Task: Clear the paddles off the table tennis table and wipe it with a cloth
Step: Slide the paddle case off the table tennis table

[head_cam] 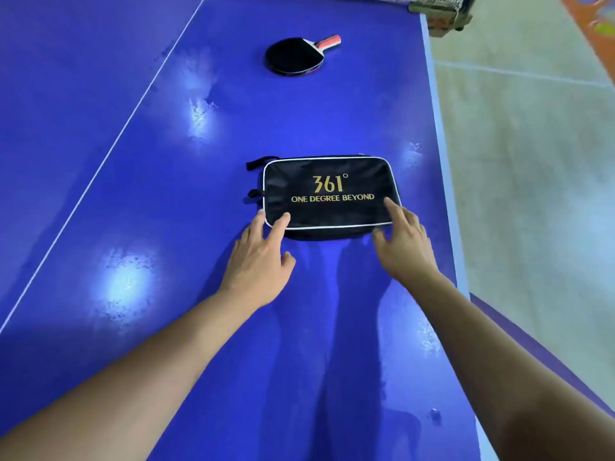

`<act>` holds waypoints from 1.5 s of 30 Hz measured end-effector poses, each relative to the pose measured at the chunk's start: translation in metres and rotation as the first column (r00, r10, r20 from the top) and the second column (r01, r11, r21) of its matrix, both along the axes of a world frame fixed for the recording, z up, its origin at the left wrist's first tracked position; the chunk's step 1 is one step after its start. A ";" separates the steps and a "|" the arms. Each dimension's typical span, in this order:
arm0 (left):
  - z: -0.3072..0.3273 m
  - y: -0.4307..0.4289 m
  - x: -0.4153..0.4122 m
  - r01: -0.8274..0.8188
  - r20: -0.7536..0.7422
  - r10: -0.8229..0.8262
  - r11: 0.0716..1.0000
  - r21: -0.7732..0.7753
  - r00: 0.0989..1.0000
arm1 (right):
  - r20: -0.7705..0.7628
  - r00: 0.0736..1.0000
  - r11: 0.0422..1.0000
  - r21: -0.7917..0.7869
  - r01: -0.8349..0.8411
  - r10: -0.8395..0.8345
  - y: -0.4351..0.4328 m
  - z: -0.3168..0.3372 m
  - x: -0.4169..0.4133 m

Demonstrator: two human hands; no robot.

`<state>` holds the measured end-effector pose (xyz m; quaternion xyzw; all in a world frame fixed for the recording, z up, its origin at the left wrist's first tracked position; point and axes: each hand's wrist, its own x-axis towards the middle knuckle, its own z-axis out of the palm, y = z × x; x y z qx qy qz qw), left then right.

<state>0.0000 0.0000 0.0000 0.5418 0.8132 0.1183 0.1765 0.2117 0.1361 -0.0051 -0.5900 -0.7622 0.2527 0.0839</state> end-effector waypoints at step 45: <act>0.022 -0.207 0.090 -0.245 0.682 0.216 0.968 -0.056 0.699 | -0.409 0.553 0.682 -0.529 0.505 -0.726 -0.258 0.019 0.155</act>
